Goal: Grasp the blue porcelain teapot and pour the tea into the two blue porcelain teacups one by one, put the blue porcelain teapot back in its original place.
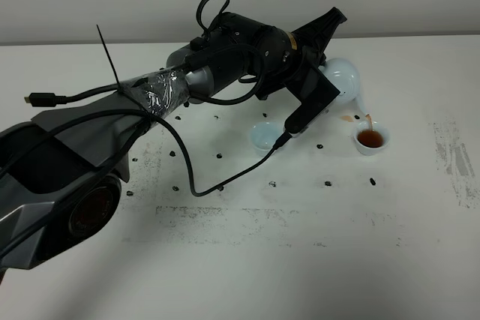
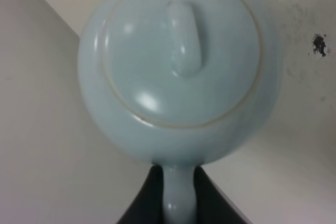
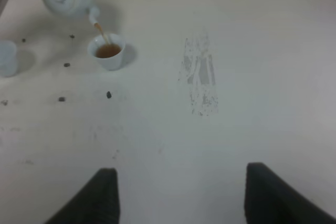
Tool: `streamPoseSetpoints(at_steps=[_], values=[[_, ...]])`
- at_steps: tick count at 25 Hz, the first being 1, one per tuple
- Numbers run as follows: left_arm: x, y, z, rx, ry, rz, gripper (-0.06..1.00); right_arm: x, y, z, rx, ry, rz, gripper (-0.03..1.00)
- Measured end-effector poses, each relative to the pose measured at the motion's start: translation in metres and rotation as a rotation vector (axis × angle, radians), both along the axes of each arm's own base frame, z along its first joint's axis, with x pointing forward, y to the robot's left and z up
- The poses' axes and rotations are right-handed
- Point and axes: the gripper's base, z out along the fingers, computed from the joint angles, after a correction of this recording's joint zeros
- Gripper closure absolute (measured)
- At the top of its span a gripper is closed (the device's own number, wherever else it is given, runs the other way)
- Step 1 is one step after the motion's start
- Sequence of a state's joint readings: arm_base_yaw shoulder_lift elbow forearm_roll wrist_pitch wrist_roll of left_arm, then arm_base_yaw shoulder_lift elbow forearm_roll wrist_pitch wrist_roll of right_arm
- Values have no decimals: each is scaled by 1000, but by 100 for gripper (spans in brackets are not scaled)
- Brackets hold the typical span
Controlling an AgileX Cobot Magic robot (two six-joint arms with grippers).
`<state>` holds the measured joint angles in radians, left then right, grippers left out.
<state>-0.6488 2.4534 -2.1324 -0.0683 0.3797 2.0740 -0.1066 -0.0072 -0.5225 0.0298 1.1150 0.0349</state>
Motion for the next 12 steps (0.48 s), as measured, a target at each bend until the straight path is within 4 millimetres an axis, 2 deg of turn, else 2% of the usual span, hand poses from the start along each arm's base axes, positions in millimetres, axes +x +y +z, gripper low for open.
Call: streamPoseSetpoints(at_steps=[12], values=[[0,0,0,0,0,0,87,0,0,0,0,0,0,43]])
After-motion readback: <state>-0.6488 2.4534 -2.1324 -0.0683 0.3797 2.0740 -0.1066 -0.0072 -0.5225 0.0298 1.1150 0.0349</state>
